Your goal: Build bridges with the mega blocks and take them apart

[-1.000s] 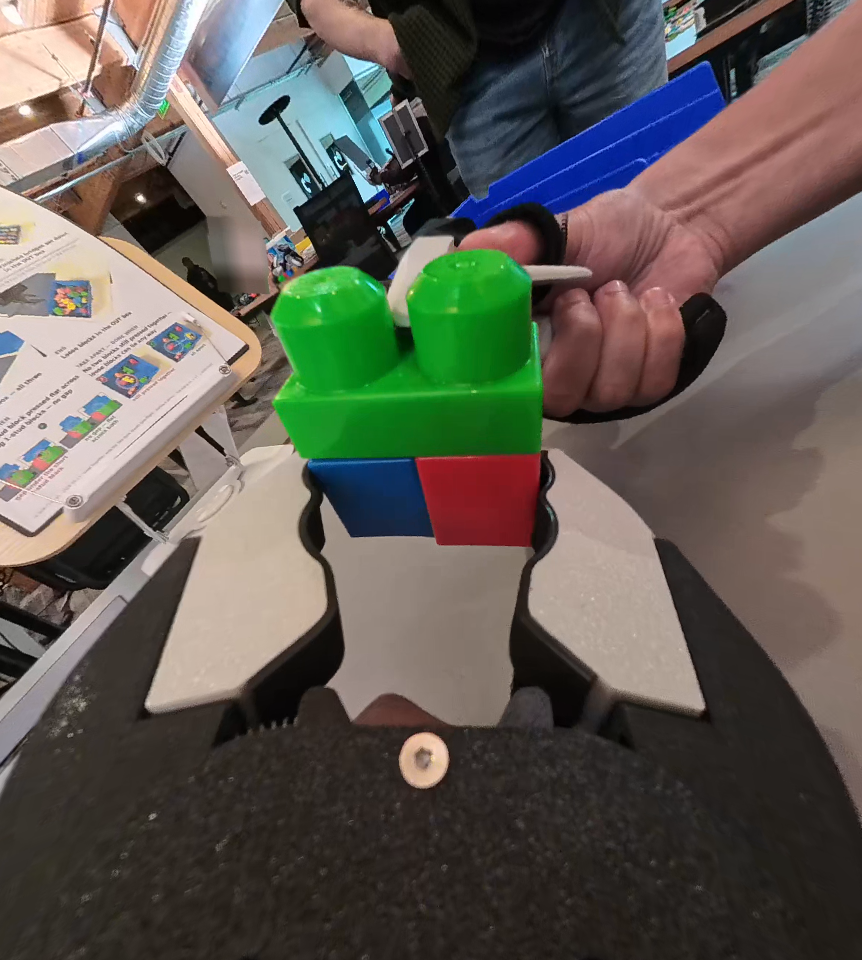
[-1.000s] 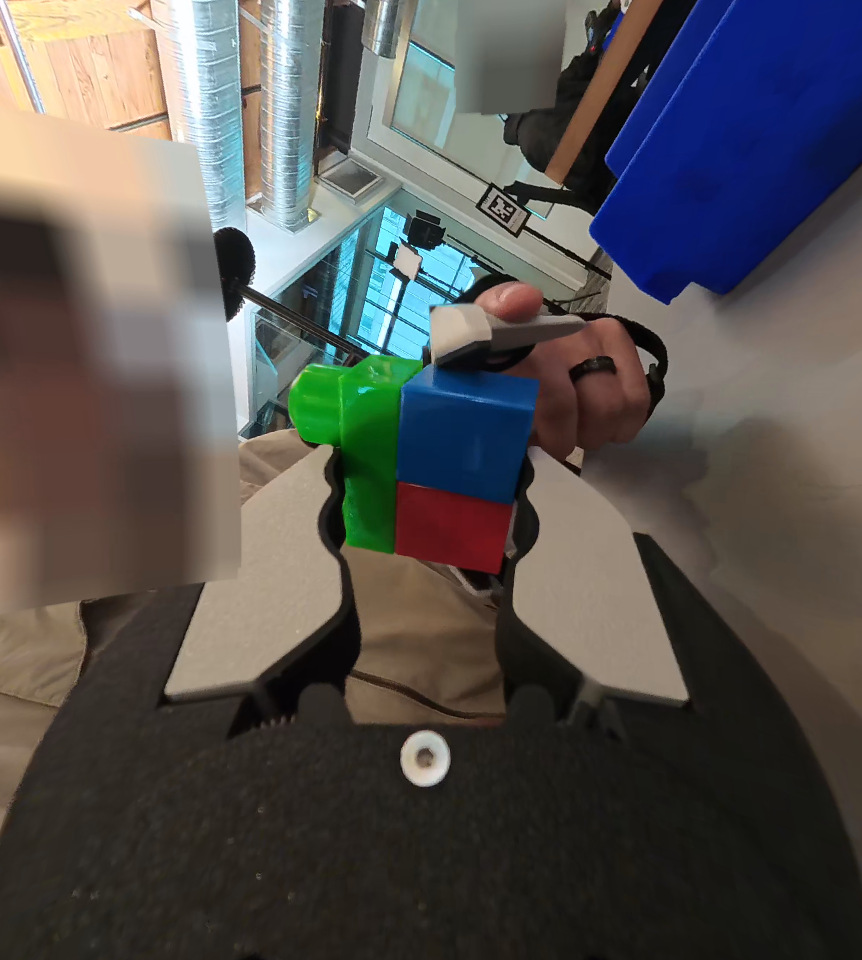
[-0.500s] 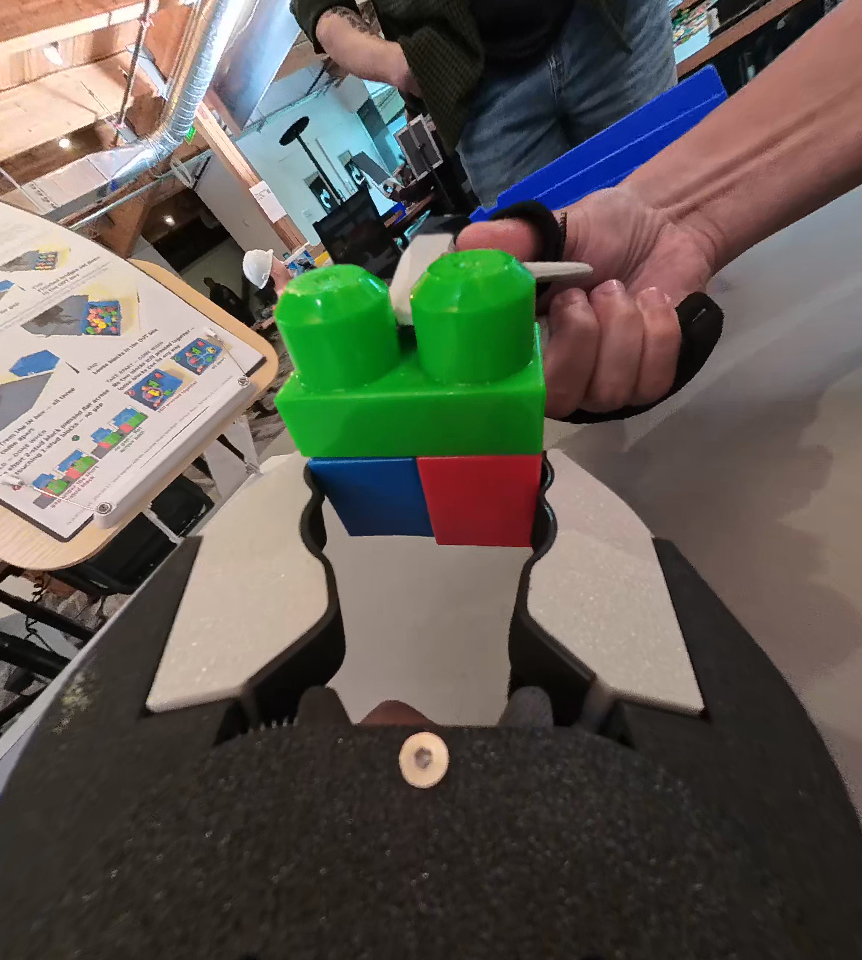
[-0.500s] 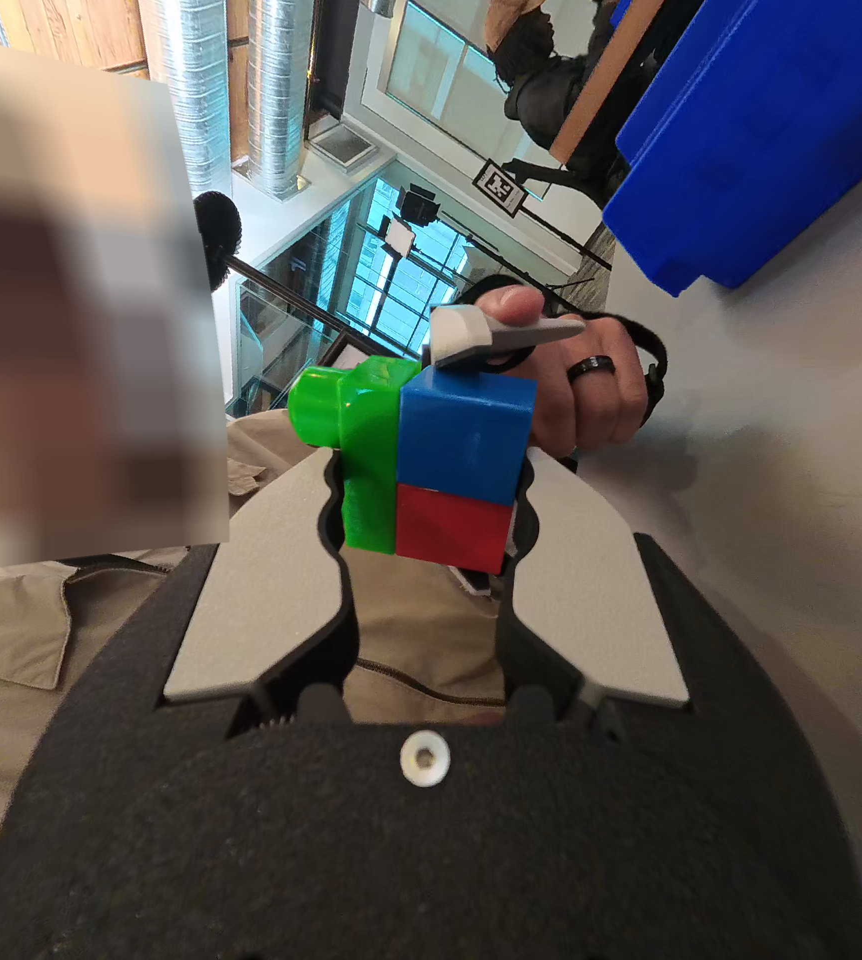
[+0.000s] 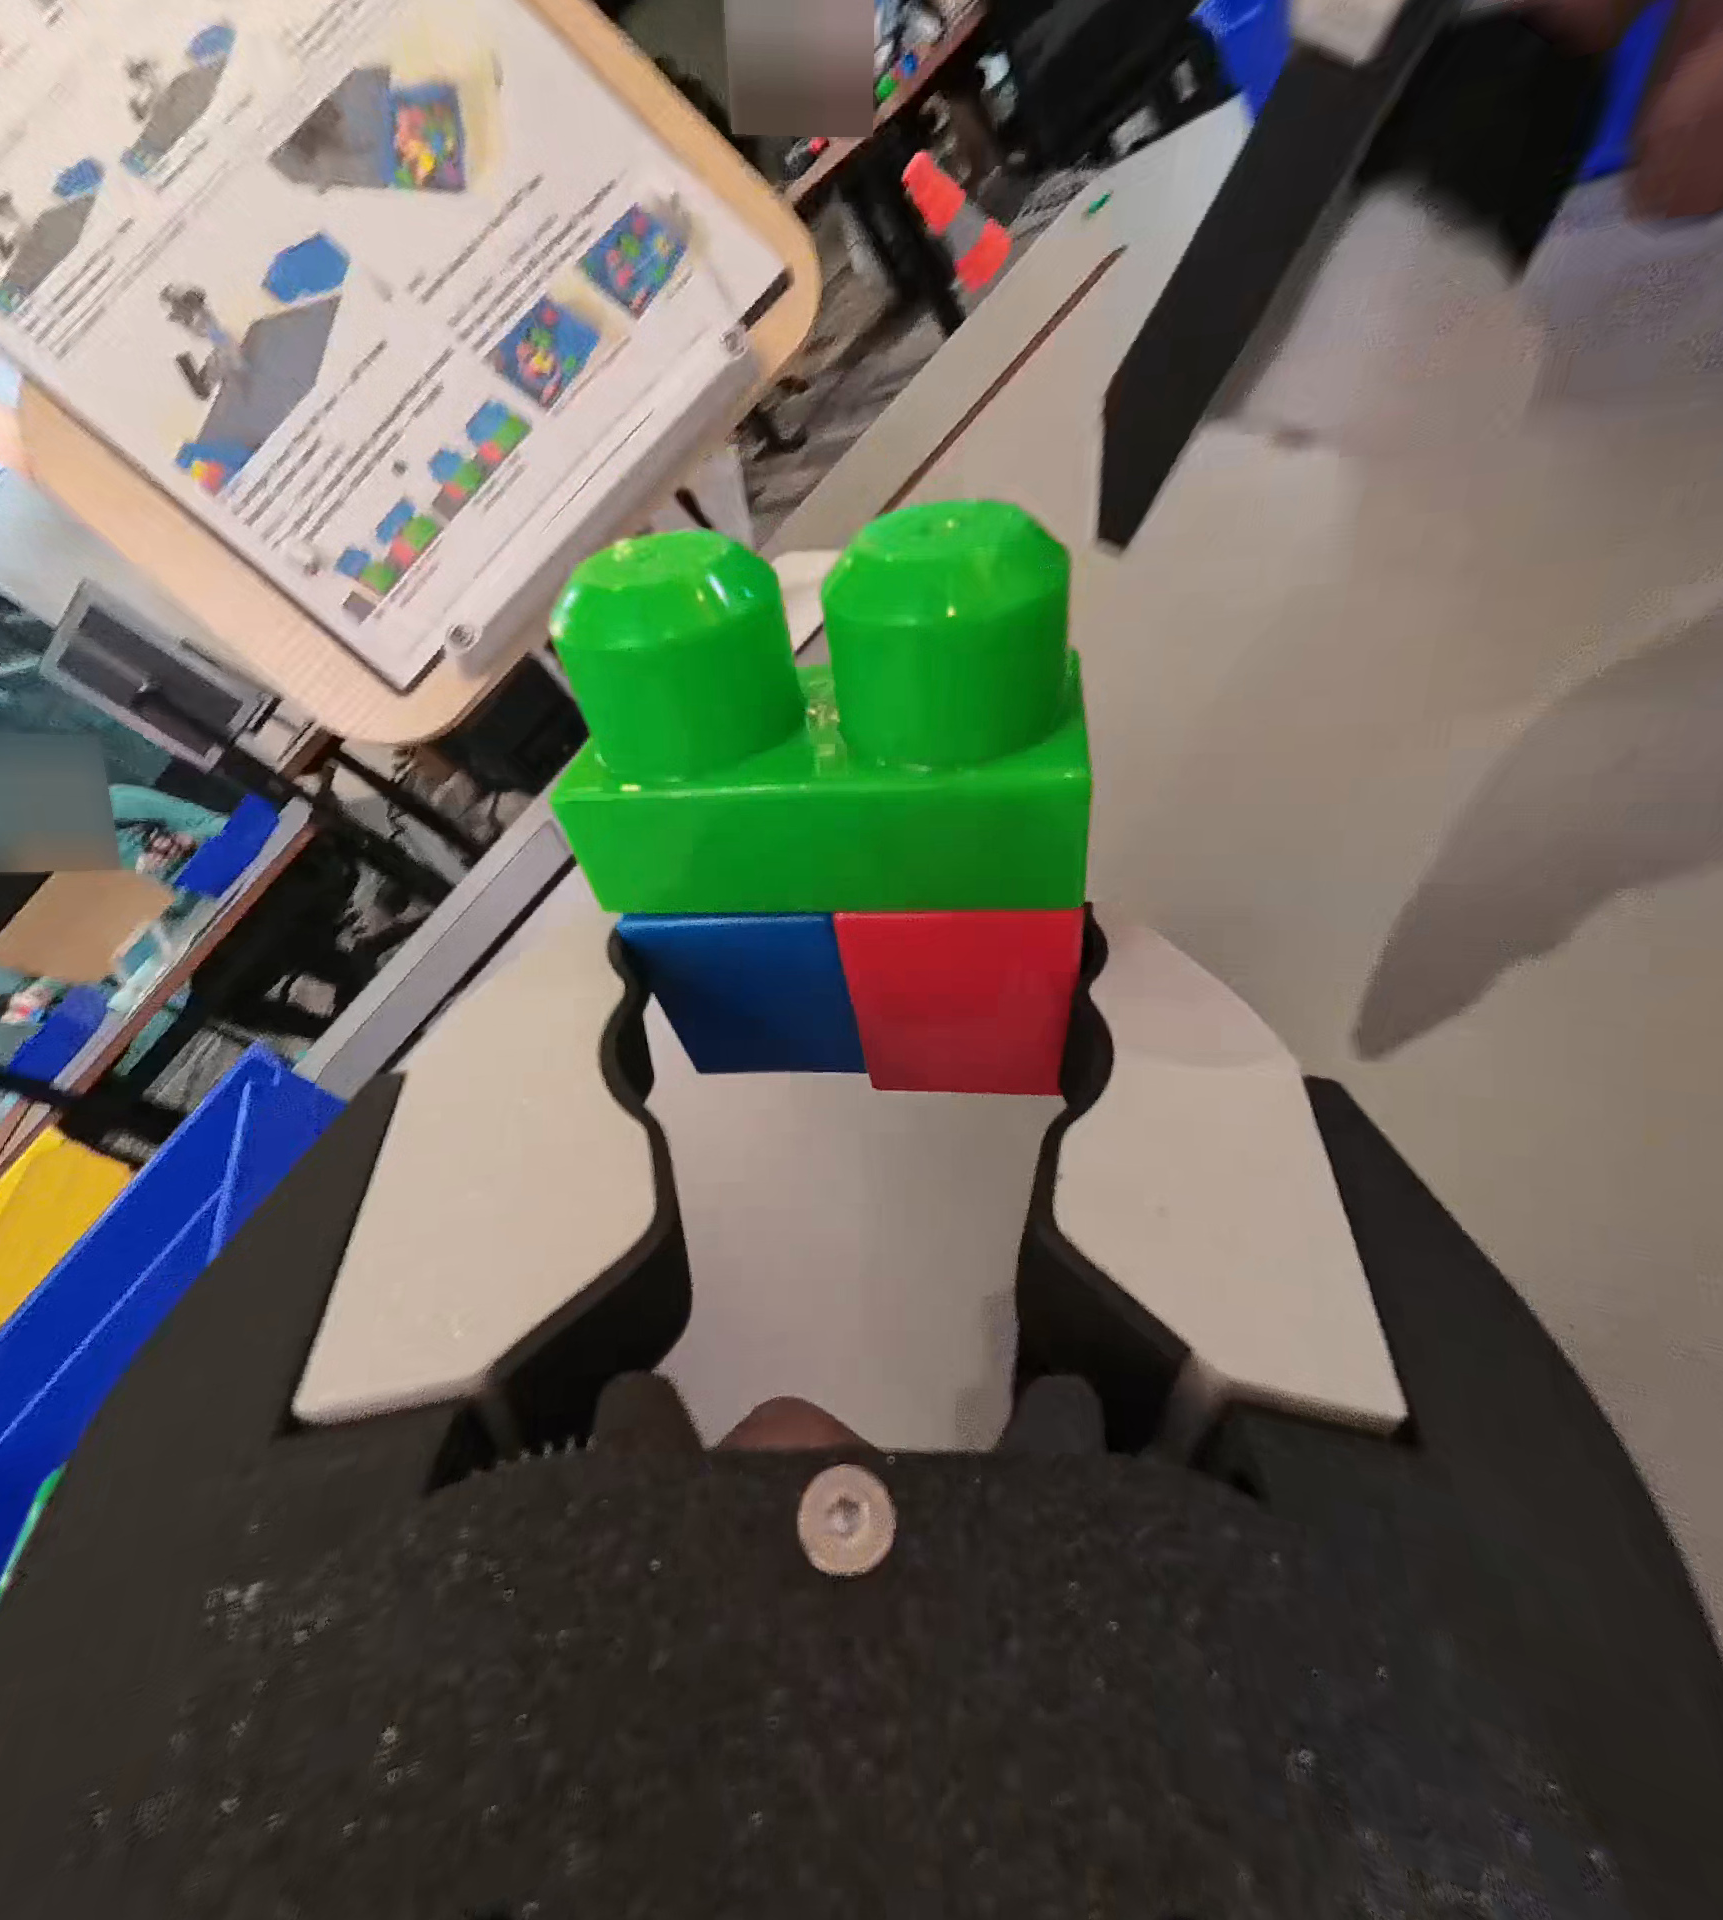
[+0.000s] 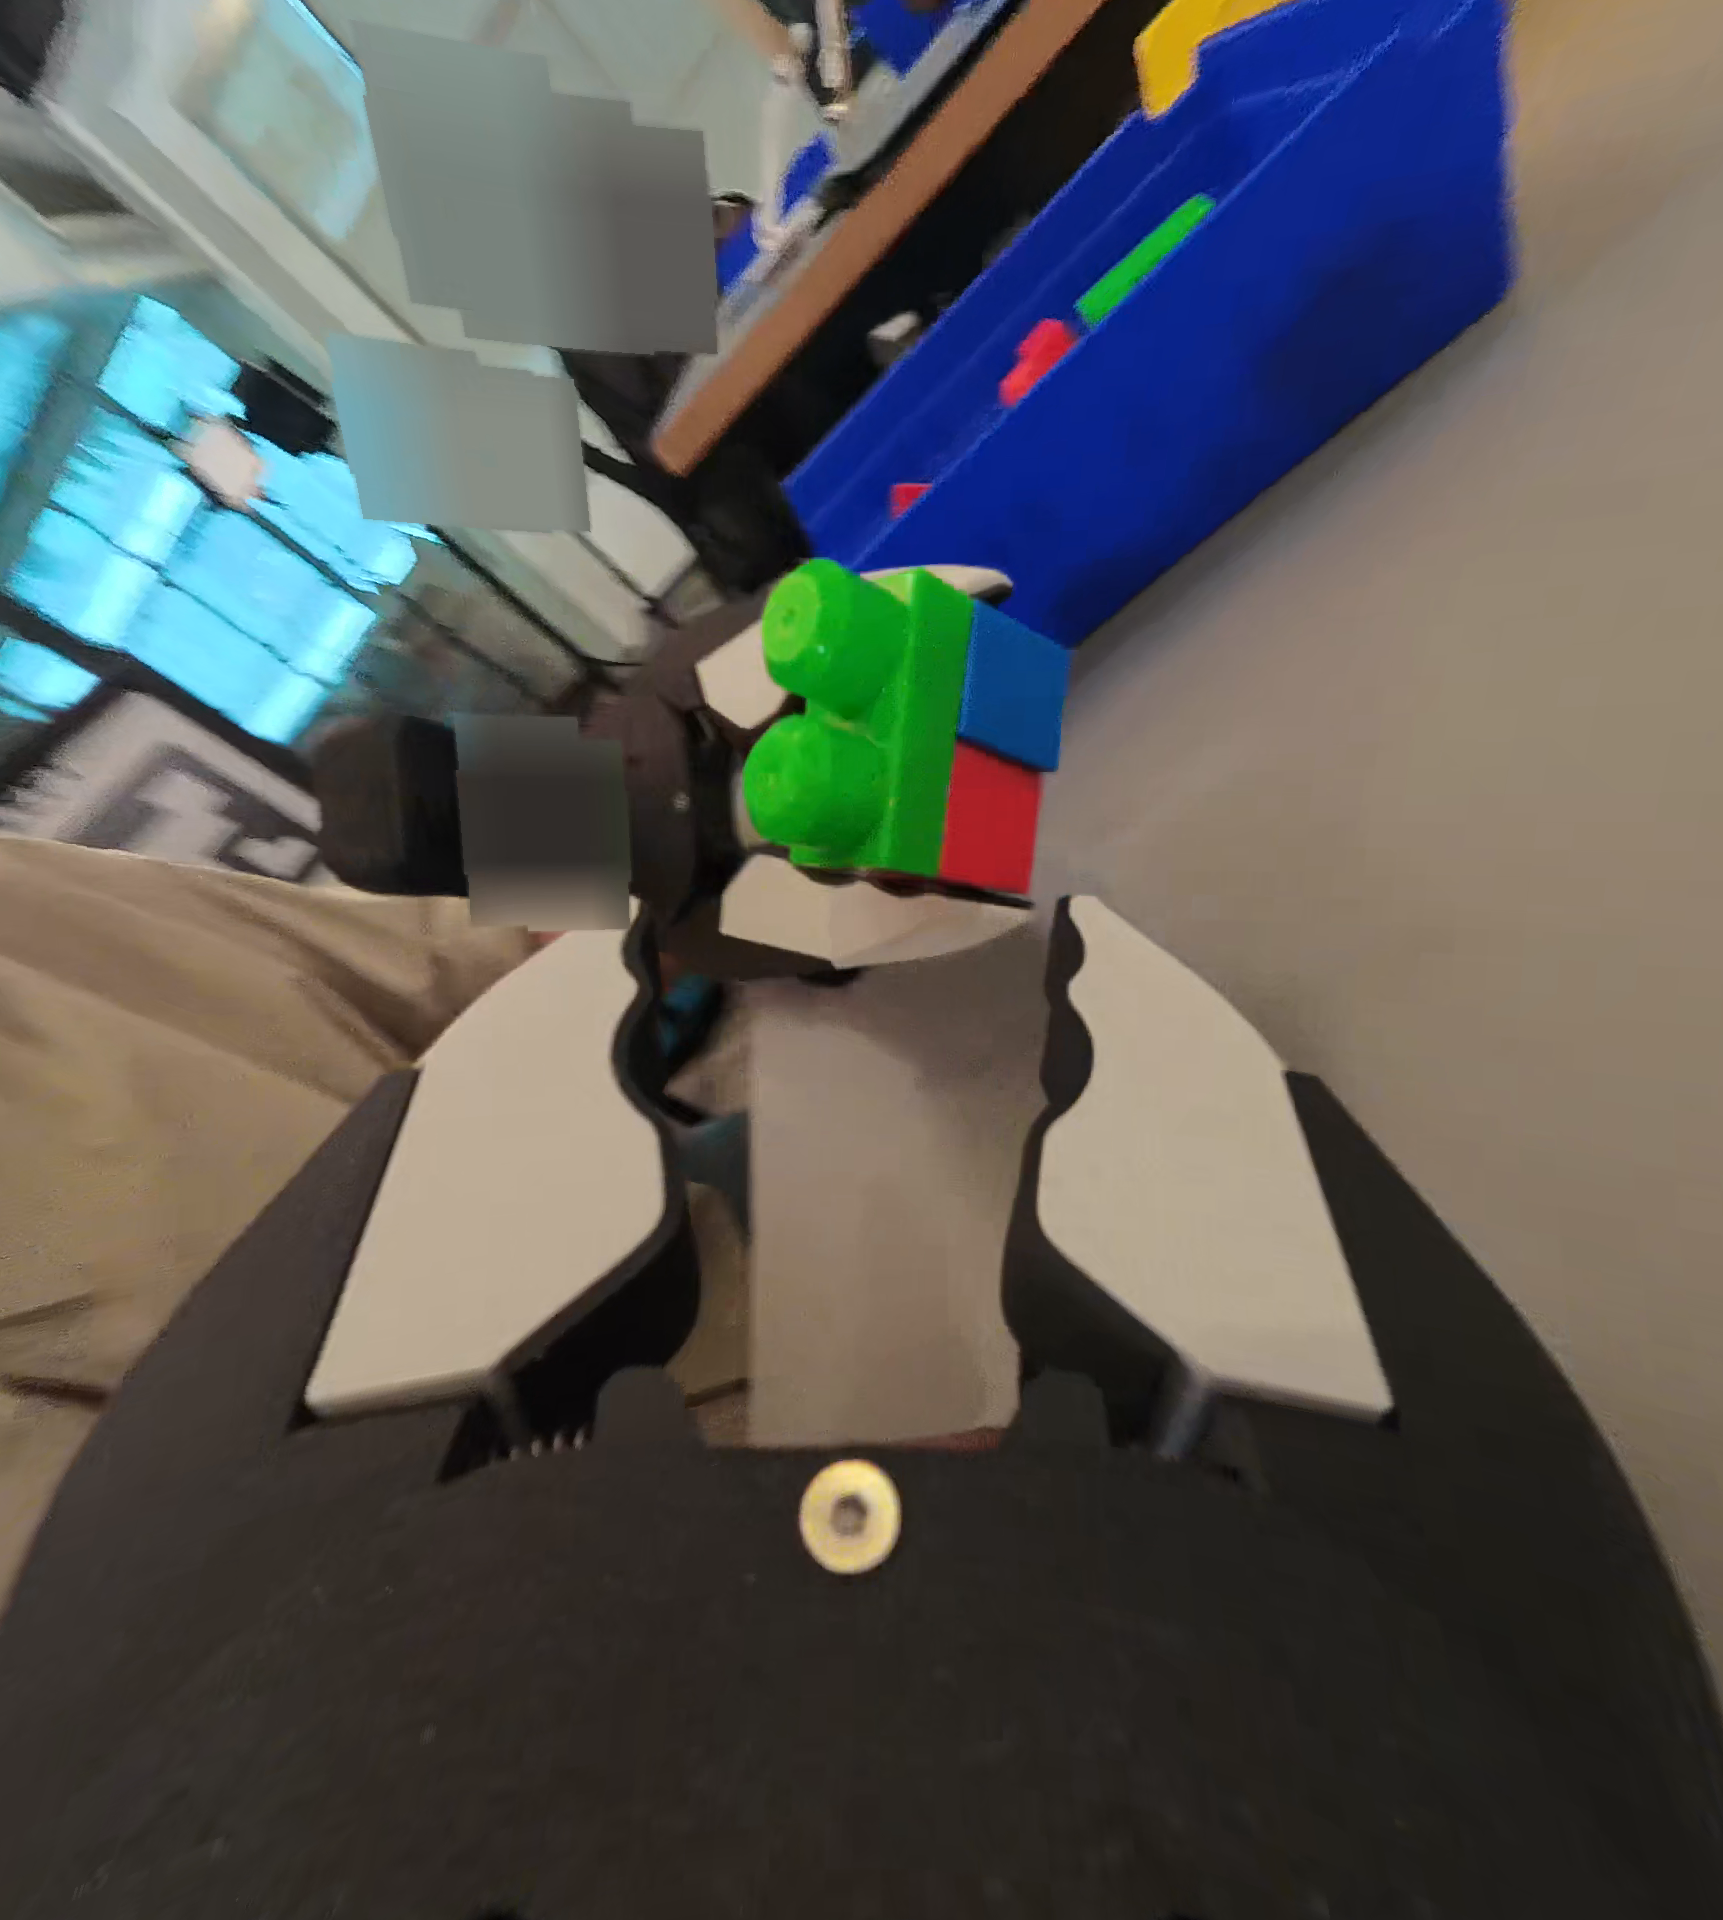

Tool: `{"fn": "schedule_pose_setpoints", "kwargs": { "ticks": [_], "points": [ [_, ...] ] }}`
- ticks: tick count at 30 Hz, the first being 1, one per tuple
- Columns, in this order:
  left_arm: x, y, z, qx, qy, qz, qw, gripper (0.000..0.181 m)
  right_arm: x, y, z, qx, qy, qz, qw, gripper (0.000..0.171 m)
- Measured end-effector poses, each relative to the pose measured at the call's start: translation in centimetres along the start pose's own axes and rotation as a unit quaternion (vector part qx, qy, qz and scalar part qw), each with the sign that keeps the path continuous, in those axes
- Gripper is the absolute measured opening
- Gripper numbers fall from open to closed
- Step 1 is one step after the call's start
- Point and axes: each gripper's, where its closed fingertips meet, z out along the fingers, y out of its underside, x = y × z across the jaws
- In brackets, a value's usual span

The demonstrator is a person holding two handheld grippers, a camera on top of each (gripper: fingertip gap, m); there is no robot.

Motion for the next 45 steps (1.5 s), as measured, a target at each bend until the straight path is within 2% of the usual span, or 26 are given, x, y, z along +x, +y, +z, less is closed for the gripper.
{"fn": "schedule_pose_setpoints", "kwargs": {
  "ticks": [5,10,14,17,18,23,29,30,32,33,35,37,40,43,45],
  "points": [
    [0.0,1.1,0.4,-0.033,0.002,-0.024,0.999,0.077,0.9,-0.5,-1.4,-0.006,0.146,-0.111,0.983,0.066],
    [0.4,0.3,0.2,-0.016,0.082,-0.16,0.984,0.077,1.0,0.1,-1.7,-0.032,0.232,-0.196,0.952,0.062],
    [-0.4,-0.2,0.5,-0.031,0.123,-0.241,0.962,0.077,1.1,1.3,-1.8,-0.027,0.26,-0.223,0.939,0.057],
    [-1.7,-0.7,1.0,-0.06,0.113,-0.273,0.953,0.077,1.0,1.9,-1.8,-0.008,0.273,-0.221,0.936,0.056],
    [-2.3,-0.7,1.1,-0.072,0.092,-0.28,0.953,0.077,1.1,2.1,-2.0,-0.003,0.286,-0.227,0.931,0.056],
    [-1.6,-3.1,0.8,-0.087,0.103,-0.308,0.942,0.077,0.4,2.4,-1.9,0.016,0.332,-0.292,0.897,0.055],
    [-0.8,-4.9,-0.2,-0.084,0.091,-0.29,0.949,0.077,-0.7,3.2,-0.6,0.026,0.311,-0.3,0.901,0.052],
    [-0.8,-5.0,-0.2,-0.084,0.084,-0.278,0.953,0.077,-0.8,3.3,-0.5,0.026,0.304,-0.298,0.905,0.049],
    [-0.6,-5.3,-0.4,-0.084,0.084,-0.27,0.956,0.077,-1.1,3.2,-0.5,0.029,0.292,-0.299,0.908,0.028],
    [-0.5,-5.4,-0.4,-0.084,0.087,-0.273,0.954,0.078,-1.2,3.0,-0.5,0.034,0.289,-0.299,0.909,0.027],
    [-0.6,-5.4,-0.4,-0.084,0.084,-0.267,0.956,0.077,-1.1,2.8,-0.5,0.035,0.284,-0.291,0.913,0.028],
    [-0.8,-5.4,-0.3,-0.084,0.082,-0.265,0.957,0.077,-1.2,2.5,-0.5,0.041,0.278,-0.279,0.918,0.037],
    [-0.8,-5.6,-0.3,-0.074,0.09,-0.26,0.959,0.077,-1.3,2.3,-0.6,0.047,0.257,-0.261,0.929,0.037],
    [0.0,-6.2,-1.3,-0.024,0.111,-0.202,0.973,0.078,-2.8,2.8,-0.2,0.061,0.143,-0.163,0.974,0.043],
    [0.9,-5.8,-2.3,0.007,0.122,-0.147,0.982,0.078,-3.9,2.8,-0.2,0.071,0.044,-0.067,0.994,0.066]
  ]
}}
